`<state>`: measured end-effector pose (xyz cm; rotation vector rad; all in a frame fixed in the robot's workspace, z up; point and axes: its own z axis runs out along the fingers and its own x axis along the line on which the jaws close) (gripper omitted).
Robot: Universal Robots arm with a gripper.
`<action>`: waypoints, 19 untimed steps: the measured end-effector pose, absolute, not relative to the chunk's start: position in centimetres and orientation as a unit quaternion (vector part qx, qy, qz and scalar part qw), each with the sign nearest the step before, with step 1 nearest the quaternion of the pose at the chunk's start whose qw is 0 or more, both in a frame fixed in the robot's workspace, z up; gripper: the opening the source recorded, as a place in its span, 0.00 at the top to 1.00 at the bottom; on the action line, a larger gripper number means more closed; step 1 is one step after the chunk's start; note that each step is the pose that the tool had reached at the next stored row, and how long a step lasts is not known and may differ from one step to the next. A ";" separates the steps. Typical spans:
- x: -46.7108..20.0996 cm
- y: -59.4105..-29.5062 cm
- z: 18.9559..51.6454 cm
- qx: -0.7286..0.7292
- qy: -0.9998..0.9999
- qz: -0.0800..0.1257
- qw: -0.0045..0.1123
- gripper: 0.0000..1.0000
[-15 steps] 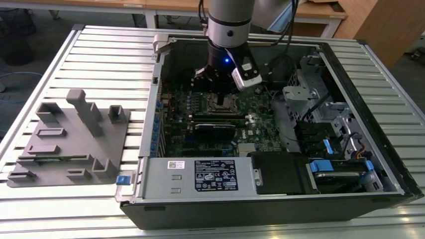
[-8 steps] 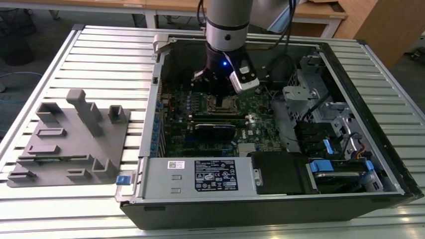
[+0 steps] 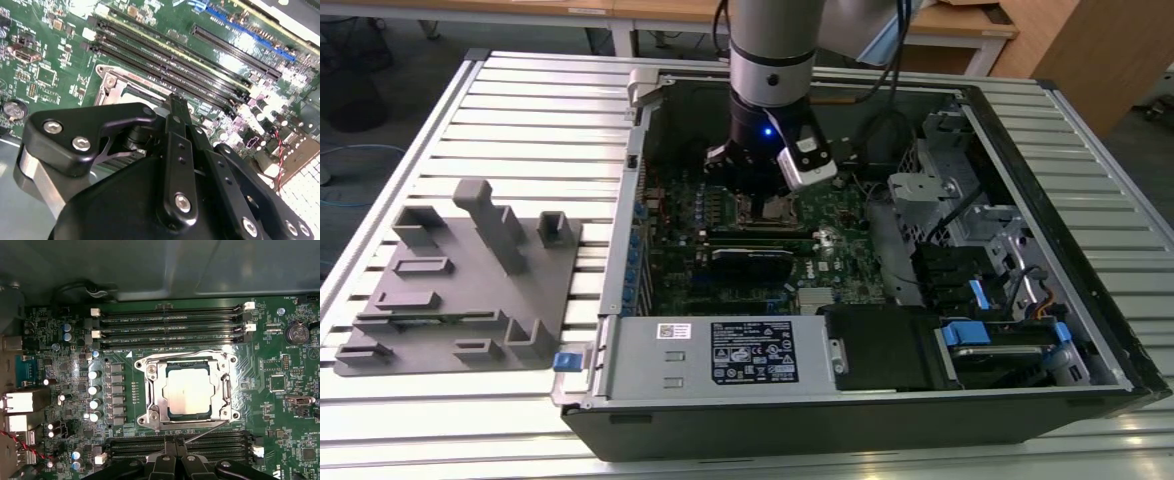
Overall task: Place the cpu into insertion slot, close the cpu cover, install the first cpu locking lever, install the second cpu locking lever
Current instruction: 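Install the second cpu locking lever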
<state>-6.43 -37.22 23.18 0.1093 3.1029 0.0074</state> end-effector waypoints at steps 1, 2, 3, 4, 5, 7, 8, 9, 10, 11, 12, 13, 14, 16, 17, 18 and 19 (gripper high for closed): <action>-6.5 -37.2 23.1 0.035 0.999 0.002 0.019 0.89; -6.5 -37.2 23.1 0.035 0.999 0.002 0.019 0.89; -6.5 -37.2 23.1 0.035 0.999 0.002 0.019 0.89; -6.5 -37.2 23.0 0.035 0.999 0.002 0.019 0.89; -6.6 -37.2 22.8 0.035 0.999 0.002 0.019 0.89; -6.6 -37.2 22.6 0.035 0.999 0.002 0.019 0.89; -6.7 -37.2 22.5 0.035 0.999 0.002 0.019 0.89; -6.7 -37.2 22.5 0.035 0.999 0.002 0.019 0.89; -6.7 -37.2 22.5 0.035 0.999 0.002 0.019 0.89; -6.7 -37.2 22.5 0.035 0.999 0.002 0.019 0.89; -6.8 -37.2 22.4 0.035 0.999 0.002 0.019 0.89; -6.8 -37.2 22.3 0.035 0.999 0.002 0.019 0.89; -6.9 -37.2 22.2 0.035 0.999 0.003 0.019 0.89; -6.9 -37.2 22.0 0.035 0.999 0.004 0.019 0.89; -6.9 -37.2 21.9 0.035 0.999 0.004 0.019 0.89; -7.0 -37.2 21.8 0.035 0.999 0.004 0.019 0.89; -7.0 -37.2 21.7 0.035 0.999 0.004 0.019 0.89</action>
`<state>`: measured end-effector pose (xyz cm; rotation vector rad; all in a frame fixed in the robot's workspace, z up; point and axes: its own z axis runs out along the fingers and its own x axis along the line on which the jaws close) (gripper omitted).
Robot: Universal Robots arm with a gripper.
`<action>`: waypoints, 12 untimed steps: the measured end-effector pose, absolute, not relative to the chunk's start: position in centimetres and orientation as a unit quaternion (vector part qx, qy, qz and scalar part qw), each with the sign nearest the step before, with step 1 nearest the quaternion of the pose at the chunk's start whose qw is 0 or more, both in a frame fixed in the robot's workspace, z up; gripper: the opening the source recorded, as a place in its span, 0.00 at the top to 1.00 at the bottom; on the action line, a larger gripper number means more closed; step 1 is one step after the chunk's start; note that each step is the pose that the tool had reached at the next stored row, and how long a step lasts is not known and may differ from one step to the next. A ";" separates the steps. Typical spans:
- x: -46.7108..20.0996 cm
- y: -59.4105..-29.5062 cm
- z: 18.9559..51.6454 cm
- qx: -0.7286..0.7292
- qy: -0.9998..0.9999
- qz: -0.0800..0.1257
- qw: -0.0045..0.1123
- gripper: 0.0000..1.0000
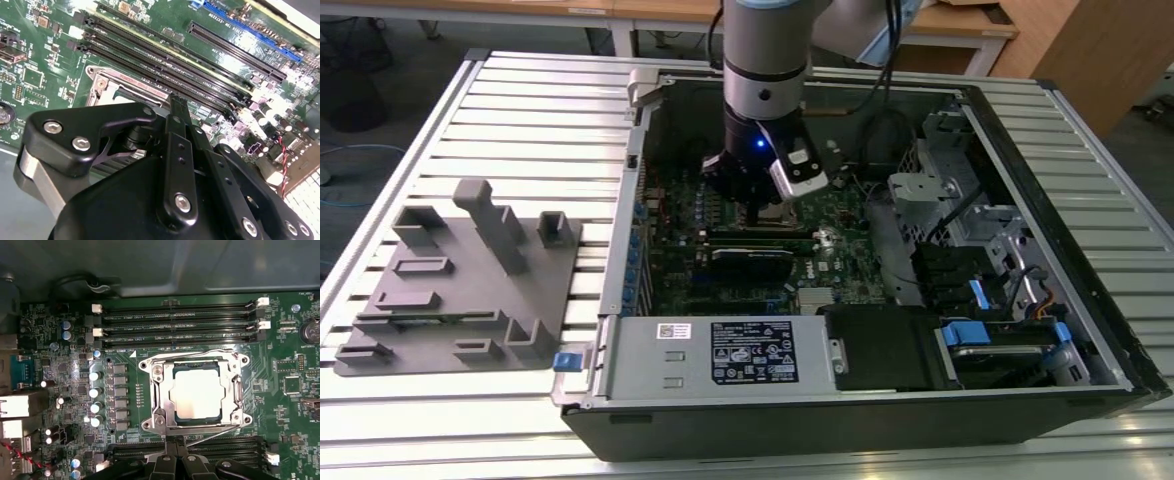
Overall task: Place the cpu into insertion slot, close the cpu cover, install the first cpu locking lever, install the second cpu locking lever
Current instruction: 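Install the second cpu locking lever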
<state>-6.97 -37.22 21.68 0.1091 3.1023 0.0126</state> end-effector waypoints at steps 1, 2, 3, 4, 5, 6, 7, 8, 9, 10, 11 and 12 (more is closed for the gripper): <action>-7.0 -37.2 21.6 0.035 0.999 0.004 0.019 0.89; -7.0 -37.2 21.4 0.035 0.999 0.004 0.019 0.89; -7.1 -37.2 21.3 0.035 0.999 0.004 0.019 0.89; -7.2 -37.2 21.3 0.035 0.999 0.004 0.019 0.89; -7.3 -37.2 21.2 0.035 0.999 0.004 0.019 0.89; -7.4 -37.2 21.2 0.035 0.999 0.004 0.019 0.89; -7.4 -37.2 21.2 0.035 0.999 0.004 0.019 0.89; -7.5 -37.3 21.2 0.035 0.999 0.004 0.019 0.89; -7.6 -37.3 21.2 0.035 0.999 0.004 0.019 0.89; -7.7 -37.3 21.2 0.035 0.999 0.004 0.019 0.89; -7.8 -37.3 21.2 0.035 0.999 0.004 0.019 0.89; -7.8 -37.3 21.2 0.035 0.999 0.004 0.019 0.89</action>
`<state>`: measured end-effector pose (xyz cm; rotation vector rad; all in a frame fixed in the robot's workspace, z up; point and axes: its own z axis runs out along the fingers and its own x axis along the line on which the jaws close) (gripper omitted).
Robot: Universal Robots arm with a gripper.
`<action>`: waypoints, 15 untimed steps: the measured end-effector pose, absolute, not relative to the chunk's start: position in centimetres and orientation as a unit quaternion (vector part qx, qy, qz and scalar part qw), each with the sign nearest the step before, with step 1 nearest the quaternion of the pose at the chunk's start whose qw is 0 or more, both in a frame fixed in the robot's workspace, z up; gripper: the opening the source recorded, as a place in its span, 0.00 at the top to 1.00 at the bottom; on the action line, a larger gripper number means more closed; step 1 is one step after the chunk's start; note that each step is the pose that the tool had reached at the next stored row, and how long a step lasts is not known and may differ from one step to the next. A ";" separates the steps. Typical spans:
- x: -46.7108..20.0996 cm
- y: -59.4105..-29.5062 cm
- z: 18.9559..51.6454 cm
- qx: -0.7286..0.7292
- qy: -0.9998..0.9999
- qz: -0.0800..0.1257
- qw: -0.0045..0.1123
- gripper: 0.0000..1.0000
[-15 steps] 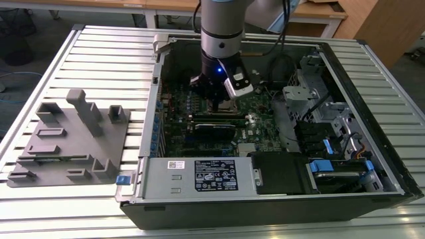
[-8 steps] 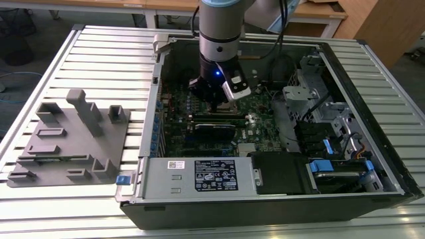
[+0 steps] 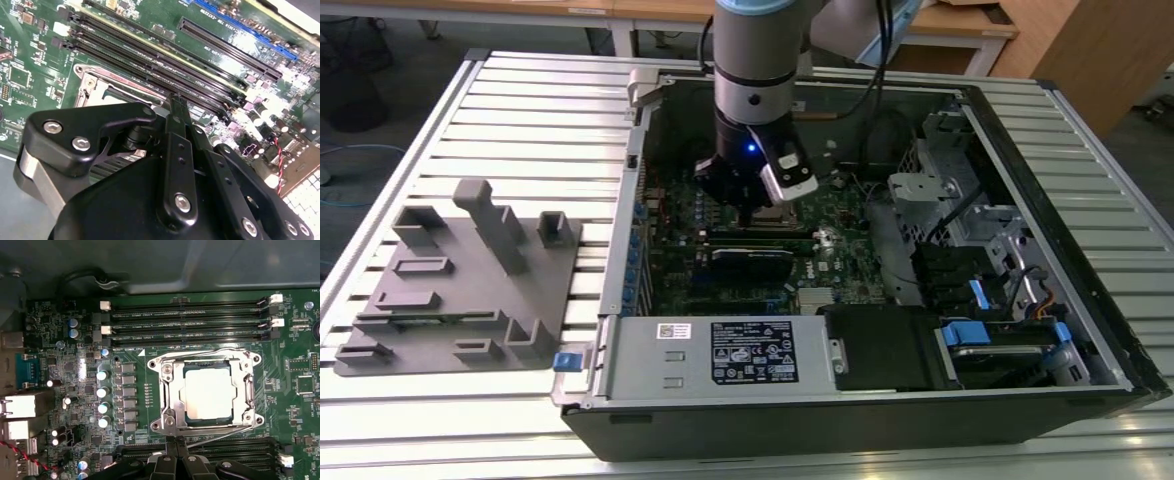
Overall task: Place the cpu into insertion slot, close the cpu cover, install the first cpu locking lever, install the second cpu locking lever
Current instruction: 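Install the second cpu locking lever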
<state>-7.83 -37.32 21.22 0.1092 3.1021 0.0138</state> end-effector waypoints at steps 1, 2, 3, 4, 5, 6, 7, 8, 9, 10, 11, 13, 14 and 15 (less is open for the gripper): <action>-7.9 -37.3 21.2 0.035 0.999 0.005 0.019 0.89; -8.0 -37.3 21.2 0.035 0.999 0.006 0.019 0.89; -8.1 -37.3 21.1 0.035 0.999 0.008 0.019 0.89; -8.2 -37.3 21.0 0.035 0.999 0.010 0.019 0.89; -8.2 -37.3 21.0 0.035 0.999 0.012 0.019 0.89; -8.2 -37.3 20.9 0.035 0.999 0.013 0.019 0.89; -8.3 -37.4 20.8 0.035 0.999 0.014 0.018 0.89; -8.4 -37.4 20.7 0.035 0.999 0.015 0.018 0.89; -8.4 -37.4 20.6 0.035 0.999 0.016 0.018 0.89; -8.5 -37.4 20.5 0.035 0.999 0.016 0.018 0.89; -8.5 -37.4 20.4 0.035 0.999 0.017 0.018 0.89; -8.6 -37.4 20.3 0.035 0.999 0.018 0.018 0.89; -8.7 -37.4 20.3 0.035 0.999 0.019 0.018 0.89; -8.7 -37.4 20.2 0.035 0.999 0.020 0.018 0.89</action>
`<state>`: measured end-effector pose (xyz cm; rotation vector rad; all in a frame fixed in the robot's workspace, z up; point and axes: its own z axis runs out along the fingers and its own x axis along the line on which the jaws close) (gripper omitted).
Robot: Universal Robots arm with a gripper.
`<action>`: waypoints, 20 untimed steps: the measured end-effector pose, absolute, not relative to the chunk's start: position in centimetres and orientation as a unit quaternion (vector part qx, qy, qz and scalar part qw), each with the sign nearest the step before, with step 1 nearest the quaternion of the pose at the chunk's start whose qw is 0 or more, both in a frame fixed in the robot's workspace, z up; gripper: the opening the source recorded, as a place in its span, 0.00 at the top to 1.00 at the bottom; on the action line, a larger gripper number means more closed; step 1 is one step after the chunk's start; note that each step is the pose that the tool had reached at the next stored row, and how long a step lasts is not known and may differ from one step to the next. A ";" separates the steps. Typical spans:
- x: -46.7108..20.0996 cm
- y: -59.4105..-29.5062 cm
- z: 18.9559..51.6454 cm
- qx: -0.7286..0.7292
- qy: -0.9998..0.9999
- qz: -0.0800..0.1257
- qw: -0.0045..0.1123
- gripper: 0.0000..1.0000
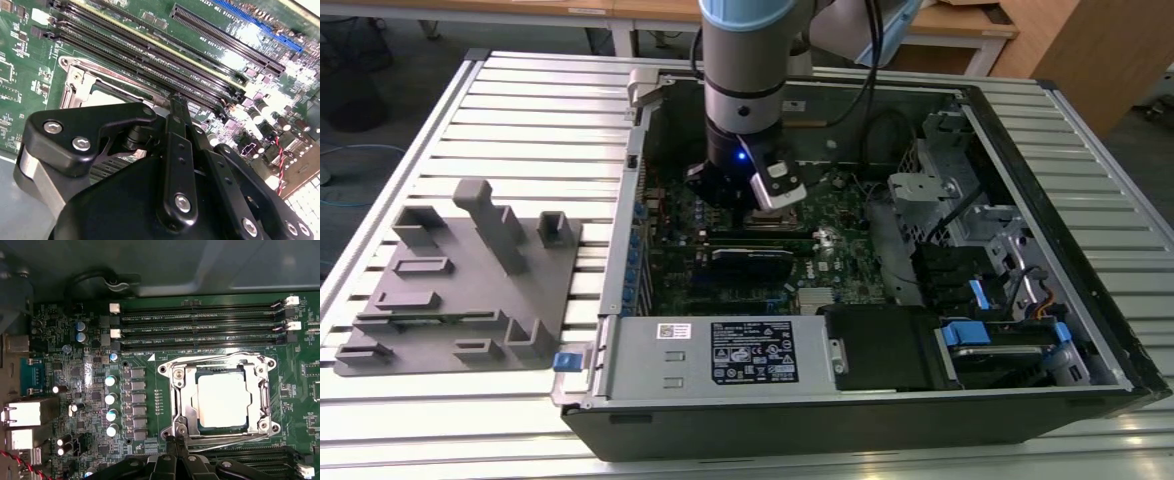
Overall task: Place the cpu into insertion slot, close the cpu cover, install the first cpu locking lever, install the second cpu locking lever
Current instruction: 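Install the second cpu locking lever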
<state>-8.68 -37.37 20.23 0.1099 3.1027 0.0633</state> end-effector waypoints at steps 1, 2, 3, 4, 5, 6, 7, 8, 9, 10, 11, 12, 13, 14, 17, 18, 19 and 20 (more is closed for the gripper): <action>-8.7 -37.4 20.2 0.035 0.999 0.022 0.018 0.89; -8.7 -37.4 20.2 0.036 0.999 0.024 0.018 0.89; -8.7 -37.4 20.2 0.036 0.999 0.025 0.018 0.89; -8.7 -37.4 20.2 0.036 0.999 0.026 0.018 0.89; -8.8 -37.4 20.2 0.036 0.999 0.027 0.018 0.89; -8.8 -37.4 20.1 0.036 0.999 0.028 0.018 0.89; -8.8 -37.4 20.1 0.036 0.999 0.028 0.018 0.89; -8.9 -37.4 20.0 0.036 0.999 0.029 0.018 0.89; -9.0 -37.4 20.0 0.036 0.999 0.030 0.018 0.89; -9.1 -37.4 19.9 0.036 0.999 0.031 0.018 0.89; -9.2 -37.4 19.9 0.036 0.999 0.032 0.018 0.89; -9.2 -37.4 19.8 0.036 0.999 0.033 0.018 0.89; -9.3 -37.4 19.8 0.036 0.999 0.033 0.018 0.89; -9.3 -37.4 19.7 0.036 0.999 0.034 0.018 0.89; -9.5 -37.4 19.6 0.036 0.999 0.036 0.018 0.89; -9.5 -37.4 19.6 0.036 0.999 0.037 0.018 0.89; -9.6 -37.4 19.5 0.036 0.998 0.038 0.018 0.89; -9.6 -37.4 19.5 0.036 0.998 0.039 0.018 0.89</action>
